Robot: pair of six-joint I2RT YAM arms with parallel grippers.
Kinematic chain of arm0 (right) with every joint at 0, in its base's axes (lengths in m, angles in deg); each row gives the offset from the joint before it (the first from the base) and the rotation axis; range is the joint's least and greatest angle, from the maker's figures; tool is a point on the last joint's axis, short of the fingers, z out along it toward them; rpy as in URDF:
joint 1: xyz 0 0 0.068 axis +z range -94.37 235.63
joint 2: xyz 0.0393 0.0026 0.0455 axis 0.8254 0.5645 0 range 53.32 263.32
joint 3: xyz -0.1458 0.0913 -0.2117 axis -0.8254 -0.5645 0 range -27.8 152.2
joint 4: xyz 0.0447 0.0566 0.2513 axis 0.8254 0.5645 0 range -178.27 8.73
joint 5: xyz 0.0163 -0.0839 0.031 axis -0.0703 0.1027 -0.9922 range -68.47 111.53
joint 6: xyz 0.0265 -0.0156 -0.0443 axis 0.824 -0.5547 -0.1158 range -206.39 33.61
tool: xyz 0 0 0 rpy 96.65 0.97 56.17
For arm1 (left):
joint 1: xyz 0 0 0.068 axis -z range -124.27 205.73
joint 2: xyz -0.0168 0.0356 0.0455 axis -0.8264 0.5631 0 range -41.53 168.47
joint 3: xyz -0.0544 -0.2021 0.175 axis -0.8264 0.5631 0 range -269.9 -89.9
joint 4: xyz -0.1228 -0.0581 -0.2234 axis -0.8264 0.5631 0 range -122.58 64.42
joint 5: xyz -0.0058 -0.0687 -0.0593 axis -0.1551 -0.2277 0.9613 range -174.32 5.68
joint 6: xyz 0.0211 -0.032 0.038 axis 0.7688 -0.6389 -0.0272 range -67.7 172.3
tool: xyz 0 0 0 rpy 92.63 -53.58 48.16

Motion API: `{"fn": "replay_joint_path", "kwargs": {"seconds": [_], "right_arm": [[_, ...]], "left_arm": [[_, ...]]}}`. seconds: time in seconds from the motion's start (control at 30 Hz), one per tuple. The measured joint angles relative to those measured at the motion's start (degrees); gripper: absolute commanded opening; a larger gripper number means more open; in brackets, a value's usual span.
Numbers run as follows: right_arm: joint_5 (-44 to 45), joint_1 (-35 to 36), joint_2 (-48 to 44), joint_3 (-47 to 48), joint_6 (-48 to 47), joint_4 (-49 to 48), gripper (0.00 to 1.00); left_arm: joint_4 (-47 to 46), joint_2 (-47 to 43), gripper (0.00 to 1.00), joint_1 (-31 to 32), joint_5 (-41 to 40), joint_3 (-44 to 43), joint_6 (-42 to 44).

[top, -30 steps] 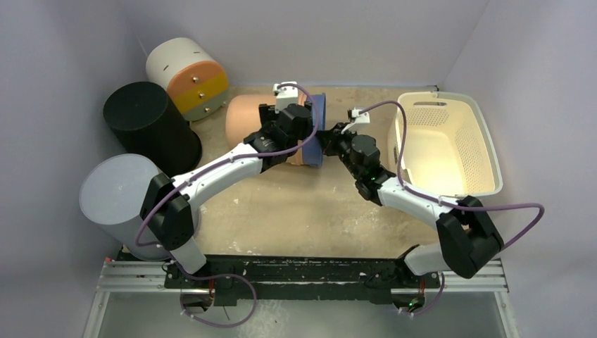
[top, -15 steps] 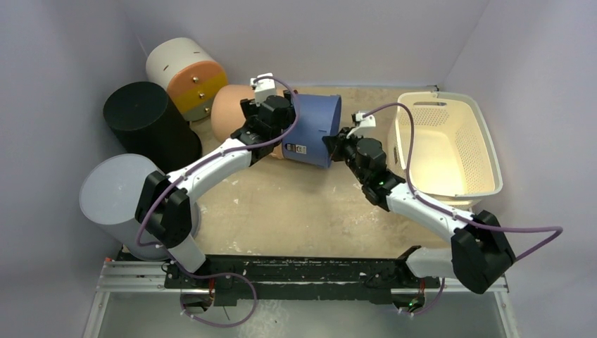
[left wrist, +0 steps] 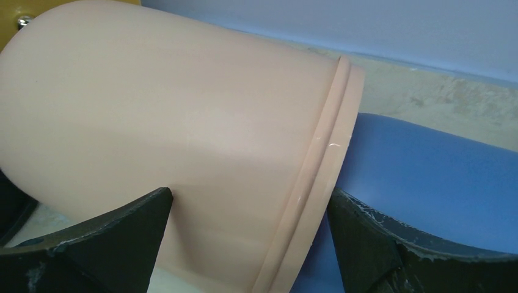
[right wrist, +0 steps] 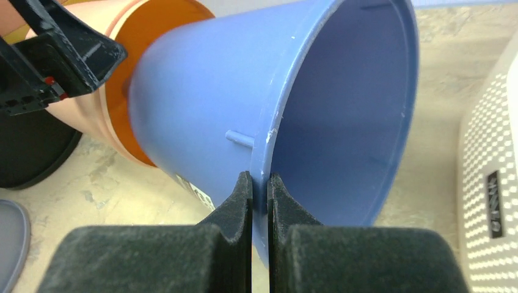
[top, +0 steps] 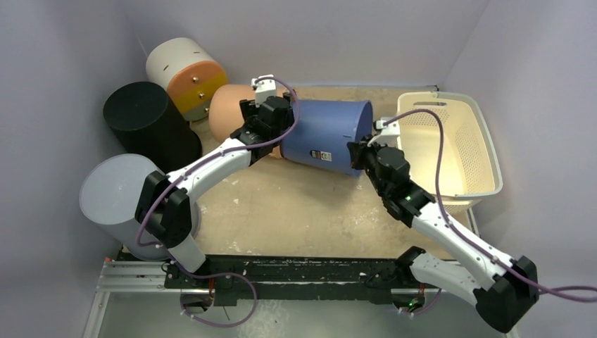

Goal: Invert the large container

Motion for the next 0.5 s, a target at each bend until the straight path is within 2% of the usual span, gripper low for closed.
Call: {"fn": "replay_joint_path", "kwargs": {"seconds": [0.13, 0.27, 0.5], "right_arm": [[0.1, 0.0, -5.2, 0.6, -3.3, 4.7, 0.0], [-2.7, -0.1, -4.7, 4.8, -6.7, 9.4, 0.0], [-9.6, -0.1, -4.8, 7.3, -8.8, 11.9, 0.0]], "left_arm": [[3.5, 0.0, 0.93, -0.4, -0.7, 0.0, 1.4], [7.5, 0.1, 0.93, -1.0, -0.1, 0.0, 2.1], [11.4, -0.6, 0.93, -0.5, 3.8, -0.3, 3.8]]}}
